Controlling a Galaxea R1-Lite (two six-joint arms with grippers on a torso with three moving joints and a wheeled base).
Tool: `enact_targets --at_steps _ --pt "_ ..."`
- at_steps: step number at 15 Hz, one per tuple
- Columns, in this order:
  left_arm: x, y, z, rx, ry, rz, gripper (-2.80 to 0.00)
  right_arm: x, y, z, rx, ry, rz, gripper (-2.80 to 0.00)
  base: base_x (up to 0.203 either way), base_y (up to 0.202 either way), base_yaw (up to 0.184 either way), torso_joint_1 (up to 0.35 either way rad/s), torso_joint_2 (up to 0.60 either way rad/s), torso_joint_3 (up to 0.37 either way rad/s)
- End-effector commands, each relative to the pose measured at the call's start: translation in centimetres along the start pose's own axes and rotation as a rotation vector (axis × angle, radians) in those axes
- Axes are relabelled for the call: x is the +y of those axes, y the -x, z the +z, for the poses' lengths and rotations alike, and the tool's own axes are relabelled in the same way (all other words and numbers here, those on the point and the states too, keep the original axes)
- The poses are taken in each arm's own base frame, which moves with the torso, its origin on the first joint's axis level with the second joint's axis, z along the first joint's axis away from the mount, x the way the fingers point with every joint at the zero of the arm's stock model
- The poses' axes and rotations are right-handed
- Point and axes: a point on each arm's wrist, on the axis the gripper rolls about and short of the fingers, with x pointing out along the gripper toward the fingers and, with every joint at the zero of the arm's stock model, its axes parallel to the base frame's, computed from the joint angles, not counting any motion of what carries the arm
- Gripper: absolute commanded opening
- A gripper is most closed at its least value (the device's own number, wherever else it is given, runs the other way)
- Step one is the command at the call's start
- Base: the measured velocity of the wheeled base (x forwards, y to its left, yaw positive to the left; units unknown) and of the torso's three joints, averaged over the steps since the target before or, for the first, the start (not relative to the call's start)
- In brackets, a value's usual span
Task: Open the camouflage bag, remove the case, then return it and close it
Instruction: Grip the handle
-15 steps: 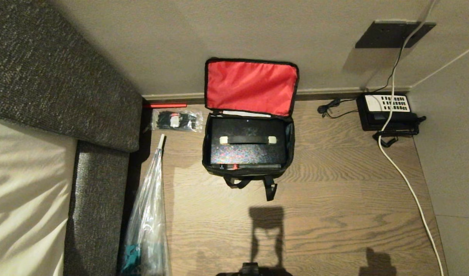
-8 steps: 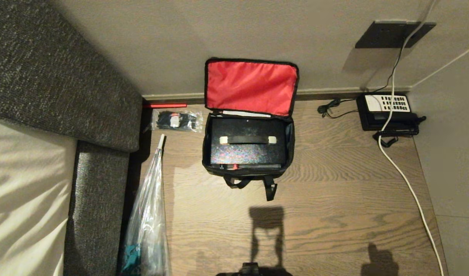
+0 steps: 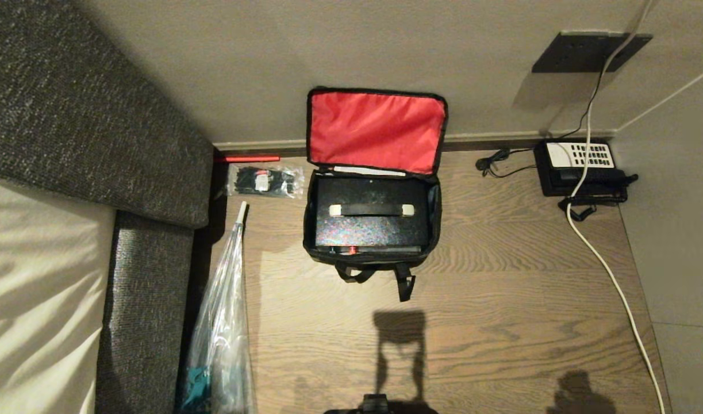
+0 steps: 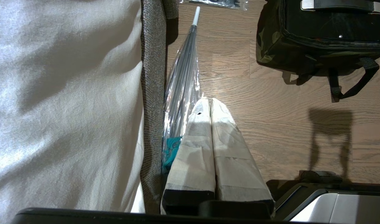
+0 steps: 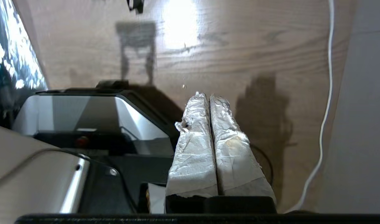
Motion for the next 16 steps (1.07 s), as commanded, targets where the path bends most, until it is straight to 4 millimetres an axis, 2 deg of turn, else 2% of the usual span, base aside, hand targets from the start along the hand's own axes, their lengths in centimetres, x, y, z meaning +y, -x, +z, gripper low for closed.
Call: enact_targets --at_steps 1,3,5,7,9,10,12,13,14,15,16 --pt "0.0 0.0 0.0 0.000 0.001 0.002 -2.80 -0.4 -6.5 6.8 0.245 0.019 0.017 -2.80 0.000 0.000 0.000 0.000 0.00 0.000" --pt "0.0 0.0 0.0 -0.001 0.001 0.001 -2.80 -0.8 -12.2 10.2 0.338 0.144 0.055 -2.80 0.000 0.000 0.000 0.000 0.00 0.000" --pt "0.0 0.0 0.0 0.001 0.001 0.000 -2.80 -0.7 -18.1 12.2 0.393 0.255 0.109 -2.80 0.000 0.000 0.000 0.000 0.00 0.000" --pt "0.0 0.0 0.0 0.001 0.001 0.002 -2.80 0.9 -24.0 14.0 0.401 0.310 0.178 -2.80 0.000 0.000 0.000 0.000 0.00 0.000" --pt "0.0 0.0 0.0 0.000 0.001 0.002 -2.80 4.7 -29.5 16.6 0.340 0.288 0.205 -2.80 0.000 0.000 0.000 0.000 0.00 0.000" --pt "0.0 0.0 0.0 -0.001 0.001 0.001 -2.80 7.3 -31.9 17.5 0.305 0.262 0.209 -2.80 0.000 0.000 0.000 0.000 0.00 0.000" --pt "0.0 0.0 0.0 -0.001 0.001 0.001 -2.80 13.2 -34.5 17.4 0.255 0.262 0.267 -2.80 0.000 0.000 0.000 0.000 0.00 0.000" --pt "0.0 0.0 0.0 0.000 0.001 0.002 -2.80 15.5 -35.4 16.9 0.230 0.264 0.295 -2.80 0.000 0.000 0.000 0.000 0.00 0.000" --pt "0.0 0.0 0.0 0.000 0.001 0.000 -2.80 17.2 -36.2 16.2 0.212 0.265 0.316 -0.60 0.000 0.000 0.000 0.000 0.00 0.000" --pt "0.0 0.0 0.0 0.000 0.001 0.001 -2.80 18.5 -37.1 15.3 0.211 0.274 0.329 0.00 0.000 0.000 0.000 0.000 0.00 0.000" --pt "0.0 0.0 0.0 0.000 0.001 0.000 -2.80 19.7 -37.9 14.5 0.207 0.310 0.314 0.00 0.000 0.000 0.000 0.000 0.00 0.000"
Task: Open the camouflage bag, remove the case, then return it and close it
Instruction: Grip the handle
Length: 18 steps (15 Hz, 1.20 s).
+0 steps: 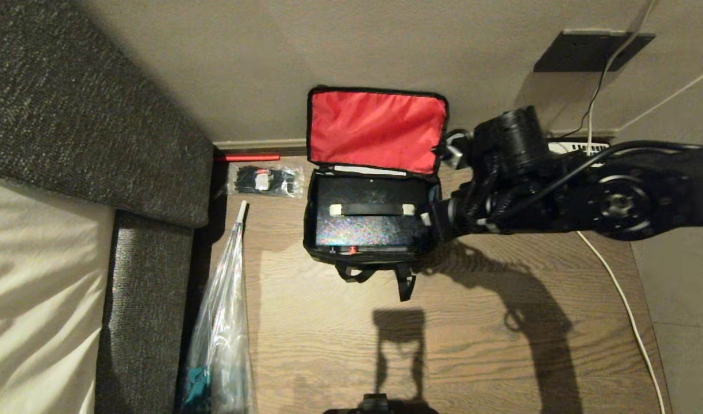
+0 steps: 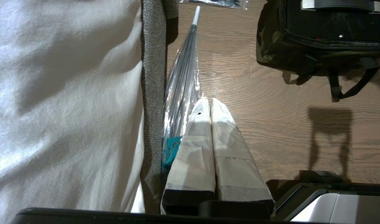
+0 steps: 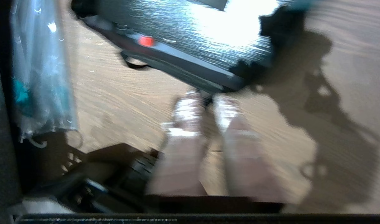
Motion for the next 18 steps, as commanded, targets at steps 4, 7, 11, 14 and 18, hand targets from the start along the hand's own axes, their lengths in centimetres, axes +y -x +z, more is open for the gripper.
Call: enact_targets --at_steps 4,7,11,14,18 --pt "0.0 0.0 0.0 0.000 0.000 0.001 -2.80 3.1 -7.1 -2.2 0.009 0.262 -0.179 0.00 0.000 0.000 0.000 0.000 0.00 0.000" --pt "0.0 0.0 0.0 0.000 0.000 0.001 -2.80 3.1 -7.7 -1.2 -0.115 0.387 -0.320 0.00 0.000 0.000 0.000 0.000 0.00 0.000" --pt "0.0 0.0 0.0 -0.001 0.000 0.002 -2.80 5.0 -9.5 -2.3 -0.120 0.656 -0.432 0.00 0.000 0.000 0.000 0.000 0.00 0.000" --pt "0.0 0.0 0.0 0.000 0.000 0.000 -2.80 7.3 -11.2 -3.3 -0.190 0.887 -0.475 0.00 0.000 0.000 0.000 0.000 0.00 0.000" --pt "0.0 0.0 0.0 -0.001 0.000 0.002 -2.80 8.1 -13.5 -3.8 -0.272 1.093 -0.598 0.00 0.000 0.000 0.000 0.000 0.00 0.000"
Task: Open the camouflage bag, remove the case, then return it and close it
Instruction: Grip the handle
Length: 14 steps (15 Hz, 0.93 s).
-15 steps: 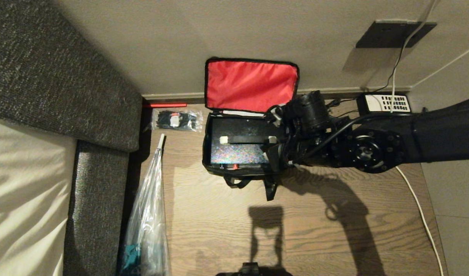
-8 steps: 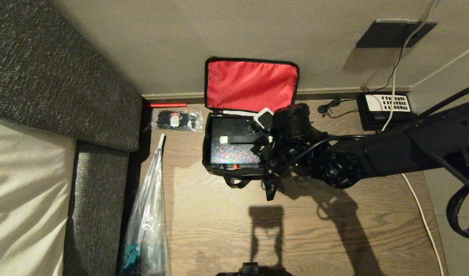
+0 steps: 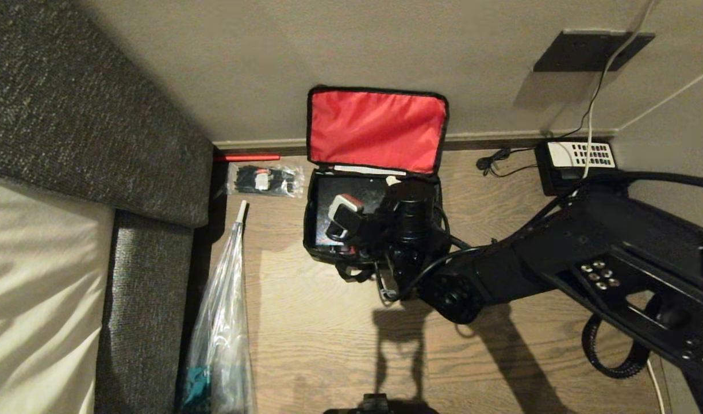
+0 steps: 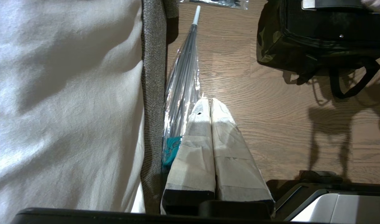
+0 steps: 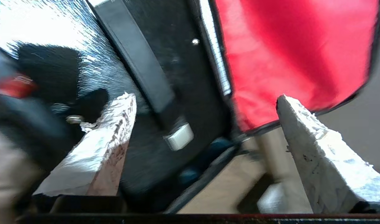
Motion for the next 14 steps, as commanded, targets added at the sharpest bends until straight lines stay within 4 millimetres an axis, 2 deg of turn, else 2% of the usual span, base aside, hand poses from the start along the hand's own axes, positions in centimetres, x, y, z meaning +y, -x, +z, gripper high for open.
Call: enact_targets --at_steps 1,5,8,12,14 --pt "0.0 0.0 0.0 0.000 0.001 0.002 -2.80 2.6 -0.9 -0.3 -0.007 0.112 -0.021 0.00 0.000 0.000 0.000 0.000 0.00 0.000" --pt "0.0 0.0 0.0 0.000 0.000 0.001 -2.80 5.5 -1.6 -1.3 0.081 0.172 0.012 0.00 0.000 0.000 0.000 0.000 0.00 0.000" --pt "0.0 0.0 0.0 -0.001 0.000 0.001 -2.80 6.8 -2.1 -2.1 0.118 0.204 0.051 0.00 0.000 0.000 0.000 0.000 0.00 0.000" --pt "0.0 0.0 0.0 -0.001 0.001 0.002 -2.80 5.6 -4.4 -2.7 0.141 0.173 -0.012 0.00 0.000 0.000 0.000 0.000 0.00 0.000" --pt "0.0 0.0 0.0 -0.001 0.001 0.002 -2.80 4.3 -5.5 -3.7 0.166 0.180 -0.043 0.00 0.000 0.000 0.000 0.000 0.00 0.000"
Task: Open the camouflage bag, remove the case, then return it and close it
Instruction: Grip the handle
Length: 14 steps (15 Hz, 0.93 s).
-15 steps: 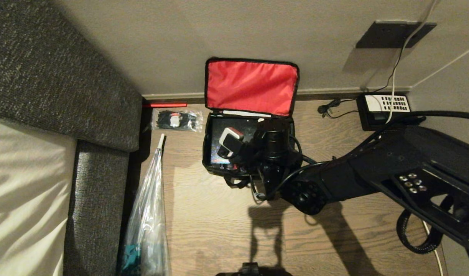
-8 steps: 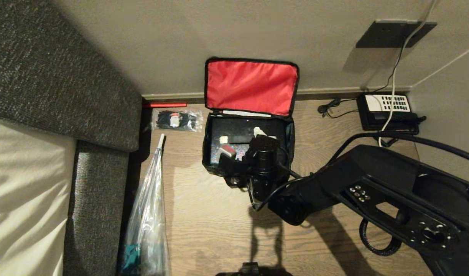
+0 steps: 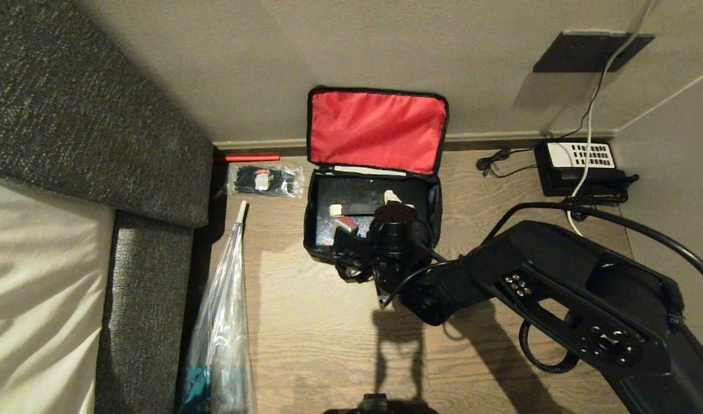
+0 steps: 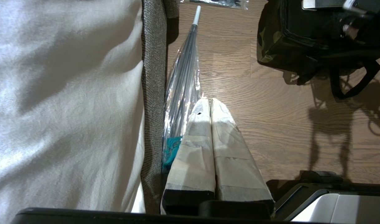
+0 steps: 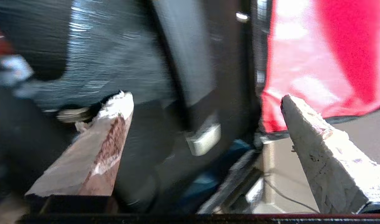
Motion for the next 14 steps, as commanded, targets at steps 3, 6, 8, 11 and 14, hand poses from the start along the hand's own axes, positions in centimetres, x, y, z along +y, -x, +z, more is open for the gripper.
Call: enact_targets --at_steps 3,6,8,11,14 --pt "0.0 0.0 0.0 0.000 0.001 0.001 -2.80 -2.3 -1.7 -0.6 0.027 -0.001 -0.073 0.00 0.000 0.000 0.000 0.000 0.00 0.000" --pt "0.0 0.0 0.0 0.000 0.001 0.001 -2.80 -0.7 -2.7 -1.4 0.044 0.033 -0.079 0.00 0.000 0.000 0.000 0.000 0.00 0.000" --pt "0.0 0.0 0.0 -0.001 0.001 0.001 -2.80 -0.3 -3.6 -1.7 0.053 0.031 -0.090 0.00 0.000 0.000 0.000 0.000 0.00 0.000" --pt "0.0 0.0 0.0 0.001 0.001 0.001 -2.80 -0.4 -4.1 -1.6 0.052 0.006 -0.114 0.00 0.000 0.000 0.000 0.000 0.00 0.000" --pt "0.0 0.0 0.0 0.000 0.001 0.001 -2.80 -0.1 -4.2 -1.6 0.053 0.003 -0.113 0.00 0.000 0.000 0.000 0.000 0.00 0.000"
